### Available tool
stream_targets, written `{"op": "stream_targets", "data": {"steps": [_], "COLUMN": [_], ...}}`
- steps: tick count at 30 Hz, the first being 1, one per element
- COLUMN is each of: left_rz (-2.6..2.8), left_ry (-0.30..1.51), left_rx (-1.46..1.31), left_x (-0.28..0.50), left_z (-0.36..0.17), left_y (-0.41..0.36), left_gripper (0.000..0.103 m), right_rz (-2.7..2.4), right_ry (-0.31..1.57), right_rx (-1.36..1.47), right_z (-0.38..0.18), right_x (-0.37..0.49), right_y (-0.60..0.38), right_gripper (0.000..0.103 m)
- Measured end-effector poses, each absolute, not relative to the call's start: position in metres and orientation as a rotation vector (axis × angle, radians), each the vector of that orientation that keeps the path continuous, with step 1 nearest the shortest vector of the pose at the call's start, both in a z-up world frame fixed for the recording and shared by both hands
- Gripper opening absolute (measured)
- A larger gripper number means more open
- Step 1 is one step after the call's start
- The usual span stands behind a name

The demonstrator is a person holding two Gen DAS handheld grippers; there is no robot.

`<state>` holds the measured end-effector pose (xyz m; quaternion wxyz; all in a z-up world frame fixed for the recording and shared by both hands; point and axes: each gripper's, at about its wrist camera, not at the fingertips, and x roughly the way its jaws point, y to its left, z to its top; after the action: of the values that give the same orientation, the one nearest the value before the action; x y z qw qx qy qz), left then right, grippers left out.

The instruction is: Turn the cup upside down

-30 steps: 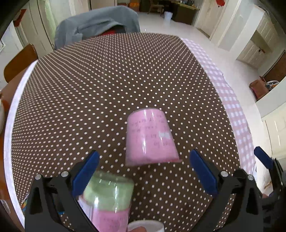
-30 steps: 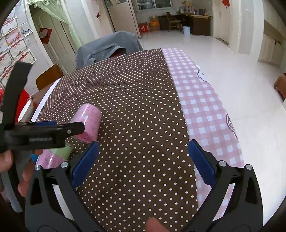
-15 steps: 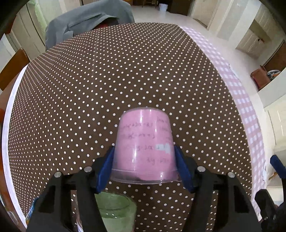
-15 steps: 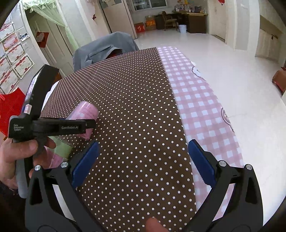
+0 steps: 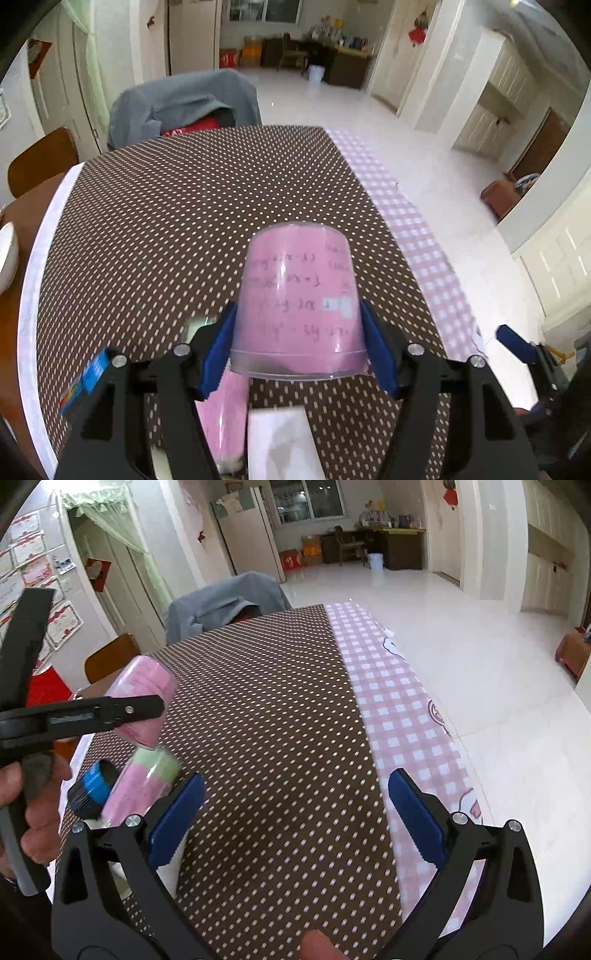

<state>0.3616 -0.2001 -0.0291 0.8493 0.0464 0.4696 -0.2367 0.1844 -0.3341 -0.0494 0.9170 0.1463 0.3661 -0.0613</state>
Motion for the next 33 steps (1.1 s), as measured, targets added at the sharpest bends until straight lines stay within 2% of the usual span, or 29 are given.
{"op": "stream_targets", "data": {"steps": [10, 19, 28, 33], "left_rz": [-0.473, -0.444, -0.451, -0.452], "left_ry": [0.921, 0.892, 0.914, 0.954], "left_rx": [0.024, -0.017, -0.068, -0.078], "left_x": [0.262, 0.18, 0.13, 0.128], "left_z": [-0.034, -0.05, -0.076, -0.095], "left_y": [-0.133, -0.103, -0.098, -0.101], "left_gripper": [0.064, 0.064, 0.064, 0.064], "right_rz": [-0.047, -0.014, -0.035, -0.035], "right_ry": [0.734, 0.672, 0.609, 0.62], "right_rx": [0.245, 0.211, 0.261, 0.273], "right_z": [-0.058, -0.058, -0.053, -0.061], "right_x": [0.134, 0.081, 0.05, 0.048], "right_y": [-0.289, -0.27, -0.283, -0.283], "right_gripper": [0.097, 0.097, 0.097, 0.097]}}
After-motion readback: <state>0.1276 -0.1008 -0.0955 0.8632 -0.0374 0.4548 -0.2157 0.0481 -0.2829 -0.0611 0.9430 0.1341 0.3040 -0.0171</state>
